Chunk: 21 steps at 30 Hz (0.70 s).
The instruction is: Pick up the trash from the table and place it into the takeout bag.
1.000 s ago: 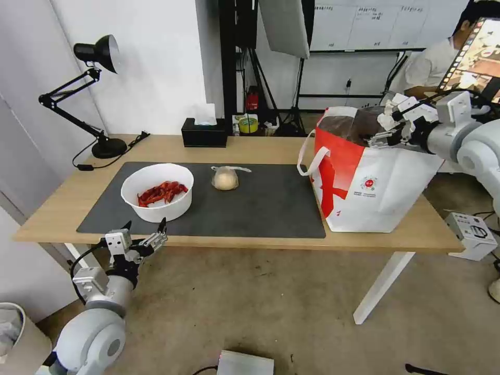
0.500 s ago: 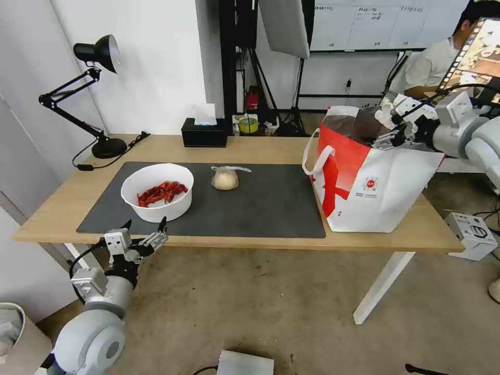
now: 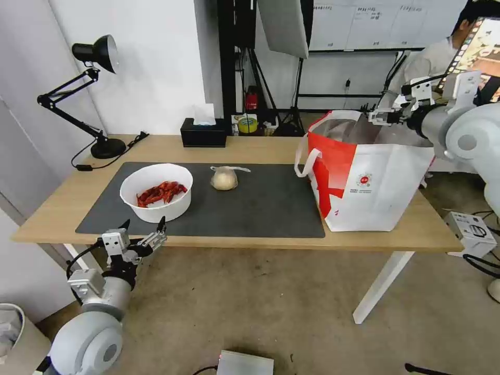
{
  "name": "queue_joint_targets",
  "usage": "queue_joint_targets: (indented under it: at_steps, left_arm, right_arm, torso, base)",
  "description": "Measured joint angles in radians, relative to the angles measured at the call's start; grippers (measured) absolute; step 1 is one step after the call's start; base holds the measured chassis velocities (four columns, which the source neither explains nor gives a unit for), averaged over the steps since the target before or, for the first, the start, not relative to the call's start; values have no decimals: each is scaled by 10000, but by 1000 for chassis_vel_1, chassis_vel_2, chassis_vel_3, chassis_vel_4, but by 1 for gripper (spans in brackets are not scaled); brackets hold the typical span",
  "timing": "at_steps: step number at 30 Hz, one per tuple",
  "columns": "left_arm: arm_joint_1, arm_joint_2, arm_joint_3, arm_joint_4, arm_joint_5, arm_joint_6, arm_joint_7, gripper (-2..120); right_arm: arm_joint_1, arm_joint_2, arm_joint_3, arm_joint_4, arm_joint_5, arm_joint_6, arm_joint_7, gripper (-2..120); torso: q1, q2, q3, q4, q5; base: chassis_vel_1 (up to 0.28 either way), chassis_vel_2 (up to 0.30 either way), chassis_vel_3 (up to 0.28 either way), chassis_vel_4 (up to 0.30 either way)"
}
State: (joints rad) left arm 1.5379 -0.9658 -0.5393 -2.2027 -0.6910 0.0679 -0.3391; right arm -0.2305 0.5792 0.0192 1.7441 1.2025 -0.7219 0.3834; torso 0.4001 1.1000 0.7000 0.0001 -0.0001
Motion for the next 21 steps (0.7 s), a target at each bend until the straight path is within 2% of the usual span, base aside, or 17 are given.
queue_joint_targets:
  at_steps: [5, 8, 11, 12, 15, 20, 21]
  left_arm:
    - [11, -8, -10, -4, -3, 0, 12, 100]
    - [12, -20, -14, -4, -4, -6, 17, 100]
    - [10, -35, -15, -3, -5, -13, 21, 100]
    - [10, -35, -15, -3, -5, -13, 21, 100]
    - [-16, -31, -20, -4, -7, -14, 24, 100]
    - [-12, -44, -49, -21, -13, -17, 24, 100]
    - [-1, -60, -77, -24, -15, -19, 24, 100]
  right_arm:
    - [-361, 92, 359, 268, 120, 32, 167, 100]
    - [-658, 160, 568, 487, 299, 356, 229, 100]
    - [-1680, 265, 1087, 1138, 323, 2083, -307, 100]
    - [-1680, 265, 1087, 1138, 323, 2083, -307, 100]
    - [-2767, 262, 1407, 1801, -284, 3691, -1112, 100]
    - [-4049, 347, 1882, 2424, -695, 4589, -1499, 100]
    - [-4835, 399, 2112, 2799, -909, 5008, -1711, 100]
  torso:
    - [1, 0, 0, -2, 1]
    - [0, 0, 0, -2, 2]
    - [0, 0, 0, 0, 1]
    - [0, 0, 0, 0, 1]
    - [0, 0, -1, 0, -1]
    - [0, 0, -1, 0, 0]
    - [-1, 0, 0, -3, 4]
  base:
    - [0, 0, 0, 0]
    - [0, 0, 0, 0]
    - [0, 0, 0, 0]
    - [0, 0, 0, 0]
    - [0, 0, 0, 0]
    - [0, 0, 0, 0]
    - [0, 0, 0, 0]
